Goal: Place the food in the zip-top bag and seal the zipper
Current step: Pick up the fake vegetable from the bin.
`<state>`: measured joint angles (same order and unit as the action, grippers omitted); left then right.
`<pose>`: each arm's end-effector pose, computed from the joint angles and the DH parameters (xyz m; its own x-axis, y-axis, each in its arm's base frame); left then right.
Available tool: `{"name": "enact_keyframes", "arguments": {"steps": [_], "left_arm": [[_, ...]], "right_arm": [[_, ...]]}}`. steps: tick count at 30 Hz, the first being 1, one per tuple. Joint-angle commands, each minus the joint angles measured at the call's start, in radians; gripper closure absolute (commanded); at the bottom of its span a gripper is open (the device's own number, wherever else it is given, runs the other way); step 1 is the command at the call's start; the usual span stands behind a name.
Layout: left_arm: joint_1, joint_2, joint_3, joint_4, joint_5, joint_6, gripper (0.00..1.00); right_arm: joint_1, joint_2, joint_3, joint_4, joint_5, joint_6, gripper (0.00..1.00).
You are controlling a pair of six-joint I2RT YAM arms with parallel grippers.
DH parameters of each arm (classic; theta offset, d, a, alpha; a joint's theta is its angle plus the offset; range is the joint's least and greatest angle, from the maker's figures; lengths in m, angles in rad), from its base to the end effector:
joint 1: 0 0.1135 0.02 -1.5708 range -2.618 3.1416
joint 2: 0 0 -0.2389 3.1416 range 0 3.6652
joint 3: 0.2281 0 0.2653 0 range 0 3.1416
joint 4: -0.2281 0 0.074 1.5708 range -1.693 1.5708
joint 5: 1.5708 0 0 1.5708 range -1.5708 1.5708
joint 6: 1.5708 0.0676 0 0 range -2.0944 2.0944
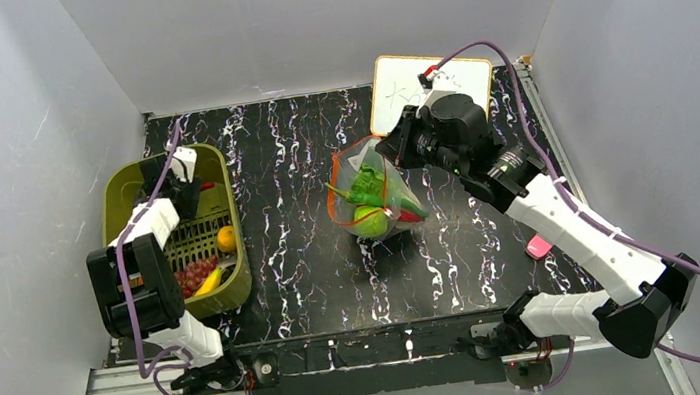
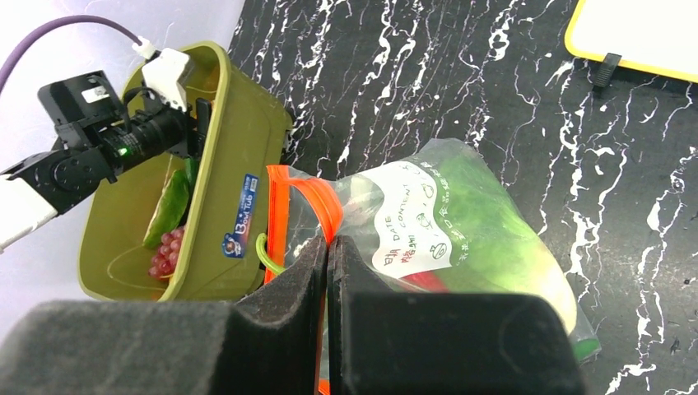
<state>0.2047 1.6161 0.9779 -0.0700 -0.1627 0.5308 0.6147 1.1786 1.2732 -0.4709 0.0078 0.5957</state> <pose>0.3708 0.0882 0.1549 -0.7118 0.3624 -0.6017 0.0455 0.8786 0.4754 0.2552 0.1795 0.3664 -0.5688 0.2853 -0.7714 -0.3040 0.7986 0.5195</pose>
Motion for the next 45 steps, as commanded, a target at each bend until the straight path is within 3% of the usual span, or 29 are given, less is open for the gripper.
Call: {"name": "enact_keyframes", "arguments": {"steps": [1,7,12,14,18,29,35,45], "left_arm": [[0.012,-0.016,-0.057,0.165,0.025,0.021,0.39],[0.019,0.048,-0.05,0.182,0.04,0.017,0.43],[0.021,0.077,-0.013,0.123,0.082,-0.001,0.6],[0.021,0.066,-0.012,0.118,0.081,-0.016,0.71],[0.019,0.011,0.0,0.071,0.181,-0.102,0.82],[-0.072,-0.292,-0.136,0.025,0.139,-0.292,0.99],[-0.091,-0.426,-0.156,-0.048,0.052,-0.438,1.0],[-0.091,-0.508,-0.048,-0.3,0.077,-0.686,1.0]], "right_arm": [[0.0,0.003,0.044,0.087,0.047,-0.016,1.0],[0.0,0.035,0.068,0.091,0.048,-0.038,1.0],[0.0,0.07,0.094,0.074,0.04,-0.053,1.0],[0.0,0.061,0.075,0.094,0.041,-0.05,1.0],[0.0,0.051,0.039,0.122,0.045,-0.048,1.0],[0.0,0.026,-0.04,0.229,0.016,0.004,1.0],[0.0,0.016,-0.052,0.234,-0.011,0.032,1.0],[0.0,-0.027,-0.085,0.231,-0.022,0.056,1.0]]}}
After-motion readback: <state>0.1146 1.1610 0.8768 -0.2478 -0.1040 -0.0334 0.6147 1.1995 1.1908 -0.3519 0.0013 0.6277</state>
